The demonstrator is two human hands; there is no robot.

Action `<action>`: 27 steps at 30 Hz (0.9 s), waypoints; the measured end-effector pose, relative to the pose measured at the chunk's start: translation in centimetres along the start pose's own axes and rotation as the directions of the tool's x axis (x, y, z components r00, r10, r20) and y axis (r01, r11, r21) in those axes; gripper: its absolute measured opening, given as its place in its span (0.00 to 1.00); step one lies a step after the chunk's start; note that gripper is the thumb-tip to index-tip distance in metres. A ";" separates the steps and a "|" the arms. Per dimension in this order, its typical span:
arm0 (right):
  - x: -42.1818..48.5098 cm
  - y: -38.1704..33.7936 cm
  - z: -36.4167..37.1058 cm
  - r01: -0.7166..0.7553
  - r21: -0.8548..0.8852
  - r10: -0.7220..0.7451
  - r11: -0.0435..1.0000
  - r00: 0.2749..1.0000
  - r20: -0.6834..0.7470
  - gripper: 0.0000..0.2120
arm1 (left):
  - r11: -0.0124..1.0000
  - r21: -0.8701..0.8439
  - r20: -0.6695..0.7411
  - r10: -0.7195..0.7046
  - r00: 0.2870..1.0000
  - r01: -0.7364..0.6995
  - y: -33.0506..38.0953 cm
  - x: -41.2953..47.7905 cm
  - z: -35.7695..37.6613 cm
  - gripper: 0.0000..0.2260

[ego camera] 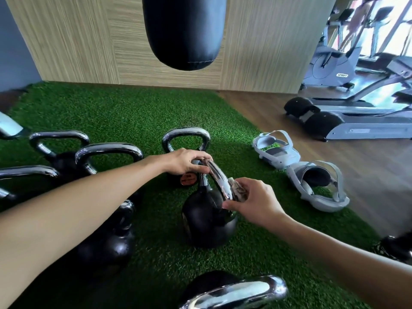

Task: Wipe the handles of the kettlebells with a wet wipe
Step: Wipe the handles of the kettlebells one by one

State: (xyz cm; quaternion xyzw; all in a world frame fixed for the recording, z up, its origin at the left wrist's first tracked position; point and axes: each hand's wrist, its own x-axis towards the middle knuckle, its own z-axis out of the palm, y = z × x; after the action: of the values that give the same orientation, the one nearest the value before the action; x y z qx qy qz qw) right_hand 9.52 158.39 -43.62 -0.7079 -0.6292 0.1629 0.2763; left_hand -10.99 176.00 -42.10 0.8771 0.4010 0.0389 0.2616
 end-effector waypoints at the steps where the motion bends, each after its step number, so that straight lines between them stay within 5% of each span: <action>1: 0.1 0.2 -0.2 0.015 -0.011 -0.015 1.000 1.000 0.006 0.18 | 1.000 0.027 -0.016 -0.005 1.000 0.005 -0.1 -0.2 0.0 0.33; 4: 0.5 1.0 -0.8 0.049 -0.017 -0.049 0.999 0.999 0.013 0.19 | 0.993 0.119 -0.068 -0.017 0.998 0.026 -0.6 -1.3 0.0 0.37; 10: 3.1 3.1 -1.9 0.189 -0.111 -0.188 0.976 0.982 0.016 0.22 | 0.957 0.287 -0.167 0.018 0.986 0.032 -0.4 -6.1 -0.8 0.17; 18: 6.8 3.3 -2.2 0.265 -0.085 -0.259 0.960 0.963 0.075 0.24 | 0.959 0.231 -0.297 -0.088 0.951 0.162 -0.1 -9.4 1.6 0.12; 23: 7.8 2.5 -3.4 0.260 -0.119 -0.235 0.958 0.954 0.186 0.22 | 0.947 0.288 -0.108 -0.113 0.988 0.140 0.9 -9.1 0.0 0.13; 25: 8.9 1.6 -4.4 0.294 -0.179 -0.248 0.939 0.939 0.239 0.18 | 0.971 0.182 0.001 -0.155 0.988 0.153 0.4 -8.3 -2.0 0.14; 27: 10.1 0.4 -5.1 0.301 -0.222 -0.257 0.928 0.944 0.207 0.14 | 0.975 0.117 -0.045 -0.185 0.982 0.189 -1.0 -6.4 -4.0 0.14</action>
State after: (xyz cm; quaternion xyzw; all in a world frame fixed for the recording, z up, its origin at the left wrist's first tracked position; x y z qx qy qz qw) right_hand 14.36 167.33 -38.62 -0.6232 -0.7609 0.1024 0.1489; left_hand -17.10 173.60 -38.22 0.8488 0.4879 0.0046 0.2036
